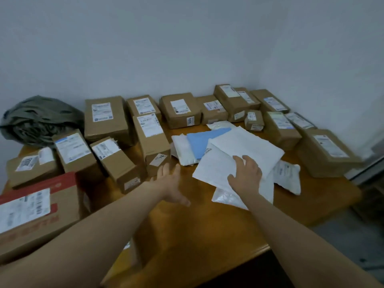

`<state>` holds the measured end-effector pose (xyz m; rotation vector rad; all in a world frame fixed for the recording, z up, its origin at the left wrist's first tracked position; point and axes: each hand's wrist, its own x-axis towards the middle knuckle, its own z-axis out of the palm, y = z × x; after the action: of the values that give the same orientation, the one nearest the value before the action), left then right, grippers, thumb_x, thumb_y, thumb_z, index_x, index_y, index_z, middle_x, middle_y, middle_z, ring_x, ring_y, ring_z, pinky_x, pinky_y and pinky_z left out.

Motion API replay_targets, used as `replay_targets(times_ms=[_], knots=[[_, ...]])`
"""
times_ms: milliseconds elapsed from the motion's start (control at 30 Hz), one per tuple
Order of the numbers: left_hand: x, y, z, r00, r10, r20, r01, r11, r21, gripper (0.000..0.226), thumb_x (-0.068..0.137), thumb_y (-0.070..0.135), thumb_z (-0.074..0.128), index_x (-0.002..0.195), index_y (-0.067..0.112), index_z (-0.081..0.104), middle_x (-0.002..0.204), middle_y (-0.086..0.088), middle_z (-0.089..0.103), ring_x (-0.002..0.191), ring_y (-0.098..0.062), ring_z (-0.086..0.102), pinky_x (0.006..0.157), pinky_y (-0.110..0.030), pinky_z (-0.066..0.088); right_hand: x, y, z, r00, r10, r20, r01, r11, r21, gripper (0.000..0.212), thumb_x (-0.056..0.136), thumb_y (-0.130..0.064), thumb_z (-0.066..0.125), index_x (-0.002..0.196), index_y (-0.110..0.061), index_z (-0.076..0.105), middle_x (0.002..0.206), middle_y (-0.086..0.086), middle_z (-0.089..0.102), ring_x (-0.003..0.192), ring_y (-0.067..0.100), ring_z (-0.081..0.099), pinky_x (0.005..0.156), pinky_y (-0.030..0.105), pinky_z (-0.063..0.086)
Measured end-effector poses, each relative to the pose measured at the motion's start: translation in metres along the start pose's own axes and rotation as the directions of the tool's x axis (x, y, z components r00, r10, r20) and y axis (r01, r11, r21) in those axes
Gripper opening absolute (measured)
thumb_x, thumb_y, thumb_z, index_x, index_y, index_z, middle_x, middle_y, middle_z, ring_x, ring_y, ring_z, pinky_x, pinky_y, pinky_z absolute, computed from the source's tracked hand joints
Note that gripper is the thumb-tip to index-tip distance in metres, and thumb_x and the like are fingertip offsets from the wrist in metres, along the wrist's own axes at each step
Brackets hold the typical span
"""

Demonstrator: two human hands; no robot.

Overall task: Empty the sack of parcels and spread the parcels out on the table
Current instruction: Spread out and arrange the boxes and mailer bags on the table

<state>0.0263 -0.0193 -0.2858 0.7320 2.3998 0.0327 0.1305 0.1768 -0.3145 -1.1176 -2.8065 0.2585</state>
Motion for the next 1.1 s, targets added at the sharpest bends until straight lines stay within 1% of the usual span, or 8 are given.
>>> replay_targets(times_ms=[167, 300, 467, 600, 733, 833, 967, 1100], knots=[[0.032, 0.051, 0.004, 0.988, 0.132, -0.076, -0.114, 0.973, 0.200, 0.127, 0.070, 0.051, 0.077, 0.147, 0.034, -0.021, 0.155, -0.008, -0.028, 0.143, -0.033, -0.025, 0.113, -0.063, 0.006, 0.043, 0.051, -0.011, 0.981, 0.115, 0.157, -0.114, 0.993, -0.019, 0.083, 0.087, -0.044, 0.059, 0.148, -0.032, 0.005, 0.157, 0.007, -0.006, 0.145, 0.031, -0.010, 0.113, 0.060, 0.000], [0.063, 0.102, 0.019, 0.969, 0.230, -0.094, -0.168, 0.885, 0.434, 0.132, 0.068, 0.053, 0.078, 0.143, 0.035, -0.030, 0.151, -0.009, -0.037, 0.140, -0.034, -0.032, 0.109, -0.068, -0.001, 0.072, 0.097, 0.002, 0.920, 0.131, 0.368, -0.168, 0.983, 0.070, 0.106, 0.080, -0.050, 0.067, 0.148, -0.033, -0.011, 0.154, 0.007, -0.026, 0.144, 0.036, -0.015, 0.113, 0.058, 0.014], [0.093, 0.142, 0.034, 0.961, 0.234, -0.145, -0.129, 0.847, 0.516, 0.131, 0.072, 0.045, 0.077, 0.143, 0.029, -0.031, 0.153, -0.009, -0.033, 0.143, -0.033, -0.025, 0.109, -0.067, -0.003, 0.094, 0.126, 0.011, 0.967, -0.066, 0.245, -0.001, 0.965, 0.264, 0.047, 0.095, -0.031, 0.047, 0.138, -0.014, 0.040, 0.136, 0.015, 0.043, 0.125, 0.032, 0.043, 0.099, 0.038, 0.042], [0.099, 0.154, 0.029, 0.948, 0.276, -0.155, -0.160, 0.840, 0.518, 0.088, 0.096, 0.016, 0.049, 0.147, 0.034, -0.020, 0.159, -0.005, -0.019, 0.147, -0.027, -0.015, 0.114, -0.062, -0.003, 0.110, 0.136, -0.008, 0.997, -0.052, 0.059, 0.020, 0.892, 0.452, 0.035, 0.099, -0.028, 0.041, 0.126, -0.013, 0.057, 0.119, 0.010, 0.063, 0.108, 0.026, 0.057, 0.086, 0.031, 0.045], [0.098, 0.158, -0.009, 0.896, 0.297, -0.329, -0.212, 0.939, 0.272, 0.056, 0.100, 0.010, 0.035, 0.150, 0.031, 0.020, 0.157, 0.002, 0.024, 0.145, -0.017, 0.021, 0.119, -0.047, -0.001, 0.131, 0.143, -0.034, 0.996, 0.051, 0.073, -0.086, 0.750, 0.656, 0.035, 0.097, -0.033, 0.048, 0.125, -0.015, 0.058, 0.120, 0.007, 0.063, 0.108, 0.022, 0.057, 0.088, 0.031, 0.045], [0.091, 0.160, -0.042, 0.823, 0.138, -0.551, -0.232, 0.967, -0.104, 0.035, 0.101, 0.020, 0.042, 0.135, 0.024, 0.049, 0.139, -0.002, 0.052, 0.127, -0.021, 0.048, 0.111, -0.038, 0.030, 0.146, 0.144, -0.052, 0.990, 0.110, 0.085, -0.137, 0.675, 0.725, 0.038, 0.096, -0.033, 0.050, 0.127, -0.013, 0.056, 0.122, 0.008, 0.061, 0.109, 0.022, 0.056, 0.088, 0.032, 0.045], [0.085, 0.145, -0.075, 0.789, -0.077, -0.609, -0.193, 0.910, -0.366, 0.035, 0.098, 0.039, 0.044, 0.122, 0.016, 0.054, 0.119, -0.009, 0.063, 0.104, -0.028, 0.059, 0.083, -0.038, 0.051, 0.152, 0.141, -0.069, 0.997, 0.071, 0.040, -0.077, 0.669, 0.739, 0.031, 0.098, -0.022, 0.044, 0.123, -0.009, 0.057, 0.116, 0.013, 0.062, 0.095, 0.021, 0.054, 0.084, 0.035, 0.044], [0.087, 0.130, -0.085, 0.814, -0.178, -0.554, -0.214, 0.793, -0.570, 0.037, 0.096, 0.040, 0.049, 0.116, 0.010, 0.057, 0.109, -0.009, 0.063, 0.093, -0.024, 0.056, 0.078, -0.036, 0.044, 0.160, 0.137, -0.065, 0.995, 0.044, 0.090, -0.094, 0.706, 0.702, 0.038, 0.100, -0.020, 0.038, 0.136, -0.014, 0.048, 0.125, 0.013, 0.056, 0.102, 0.021, 0.052, 0.091, 0.039, 0.045]])
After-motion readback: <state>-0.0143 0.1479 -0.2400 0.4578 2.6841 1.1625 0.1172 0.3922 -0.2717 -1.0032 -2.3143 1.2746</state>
